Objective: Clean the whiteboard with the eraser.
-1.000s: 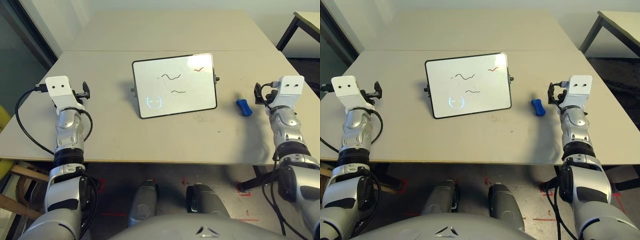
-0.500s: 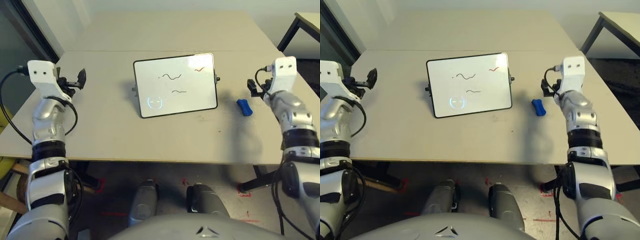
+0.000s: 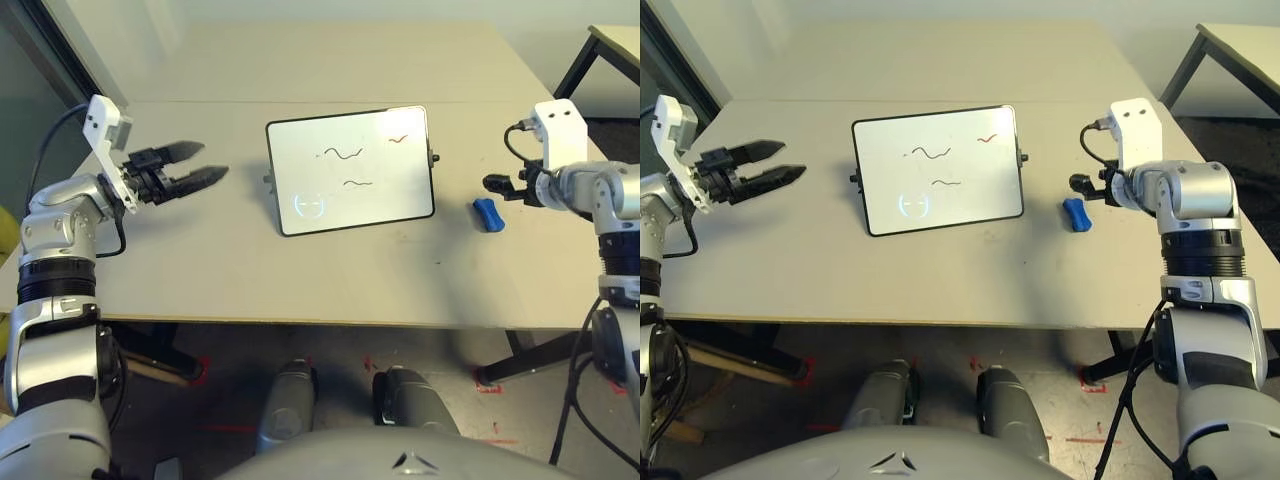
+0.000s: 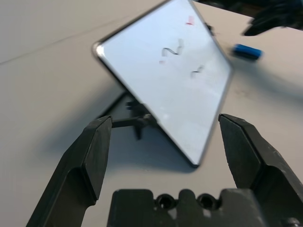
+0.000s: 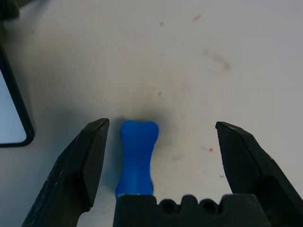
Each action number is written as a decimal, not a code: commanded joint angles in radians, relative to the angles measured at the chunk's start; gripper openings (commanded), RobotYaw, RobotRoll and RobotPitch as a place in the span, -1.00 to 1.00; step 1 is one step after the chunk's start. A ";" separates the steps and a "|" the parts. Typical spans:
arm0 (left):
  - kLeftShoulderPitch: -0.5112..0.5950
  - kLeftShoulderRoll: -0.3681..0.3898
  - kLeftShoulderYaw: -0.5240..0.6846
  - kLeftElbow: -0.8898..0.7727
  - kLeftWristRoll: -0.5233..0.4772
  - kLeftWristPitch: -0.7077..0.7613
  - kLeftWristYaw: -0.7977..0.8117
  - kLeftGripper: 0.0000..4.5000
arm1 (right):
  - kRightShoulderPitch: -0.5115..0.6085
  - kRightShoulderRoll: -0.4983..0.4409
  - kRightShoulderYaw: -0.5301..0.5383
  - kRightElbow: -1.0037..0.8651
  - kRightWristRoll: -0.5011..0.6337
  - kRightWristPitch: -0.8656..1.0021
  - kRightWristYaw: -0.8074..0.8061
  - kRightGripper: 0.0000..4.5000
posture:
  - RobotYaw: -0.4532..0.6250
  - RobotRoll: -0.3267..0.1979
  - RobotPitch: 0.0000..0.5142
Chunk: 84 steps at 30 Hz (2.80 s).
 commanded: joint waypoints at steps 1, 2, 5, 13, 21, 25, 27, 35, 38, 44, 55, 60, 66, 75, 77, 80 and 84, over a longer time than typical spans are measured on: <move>-0.047 0.027 -0.038 0.006 0.021 0.011 -0.062 1.00 | -0.025 0.015 0.032 0.068 -0.015 -0.021 0.012 0.99 | 0.36 0.25 -0.86; -0.052 0.030 -0.044 0.010 0.026 0.010 -0.071 1.00 | -0.027 0.018 0.039 0.083 -0.020 -0.028 0.013 0.99 | 0.36 0.25 -0.86; -0.056 0.040 -0.055 0.001 0.026 0.009 -0.103 1.00 | -0.019 0.033 0.060 0.134 -0.028 -0.058 0.027 0.99 | 0.38 0.25 -0.87; -0.009 0.057 -0.055 -0.067 0.013 0.040 -0.144 1.00 | 0.005 0.049 0.077 0.170 -0.034 -0.067 0.043 0.99 | 0.39 0.25 -0.86; 0.007 0.046 -0.049 -0.083 0.016 0.033 -0.130 1.00 | 0.048 0.018 0.122 0.106 -0.052 -0.055 0.070 0.07 | 0.38 0.25 -0.86; 0.006 0.039 -0.051 -0.080 0.019 0.027 -0.124 1.00 | 0.068 -0.015 0.153 0.015 -0.054 -0.038 0.098 -0.65 | 0.36 0.25 -0.86; 0.000 0.033 -0.054 -0.073 0.021 0.022 -0.122 1.00 | 0.071 -0.033 0.180 -0.057 -0.055 -0.031 0.117 -0.86 | 0.35 0.25 -0.87; -0.030 0.011 -0.067 -0.041 0.032 0.001 -0.123 1.00 | 0.054 -0.089 0.291 -0.289 -0.099 -0.142 0.174 -0.86 | 0.32 0.25 -0.88; -0.038 0.007 -0.072 -0.030 0.034 -0.008 -0.126 1.00 | 0.053 -0.094 0.335 -0.334 -0.149 -0.278 0.189 -0.86 | 0.32 0.25 -0.89; -0.048 -0.003 -0.078 -0.019 0.034 -0.019 -0.125 1.00 | 0.013 -0.087 0.486 -0.312 -0.347 -0.547 0.191 -0.86 | 0.30 0.25 -0.91; -0.046 -0.007 -0.075 -0.023 0.032 -0.021 -0.119 1.00 | -0.083 0.014 0.515 -0.176 -0.474 -0.643 0.223 -0.86 | 0.31 0.25 -0.89; -0.049 -0.008 -0.072 -0.024 0.032 -0.024 -0.116 1.00 | -0.119 0.022 0.559 -0.075 -0.575 -0.733 0.213 -0.86 | 0.33 0.25 -0.90; -0.052 -0.006 -0.067 -0.027 0.026 -0.019 -0.111 1.00 | -0.153 0.038 0.576 0.031 -0.657 -0.812 0.225 -0.86 | 0.34 0.25 -0.92; -0.050 -0.007 -0.062 -0.038 0.018 -0.014 -0.103 1.00 | -0.199 0.083 0.564 0.155 -0.703 -0.881 0.221 -0.86 | 0.35 0.25 -0.92; -0.048 -0.006 -0.061 -0.041 0.016 -0.013 -0.102 1.00 | -0.204 0.090 0.563 0.169 -0.710 -0.890 0.223 -0.86 | 0.35 0.25 -0.91; -0.046 -0.005 -0.059 -0.046 0.015 -0.011 -0.101 1.00 | -0.212 0.103 0.558 0.190 -0.710 -0.894 0.227 -0.86 | 0.36 0.25 -0.91; -0.042 -0.004 -0.057 -0.053 0.013 -0.009 -0.097 1.00 | -0.227 0.122 0.558 0.215 -0.711 -0.903 0.228 -0.86 | 0.37 0.25 -0.91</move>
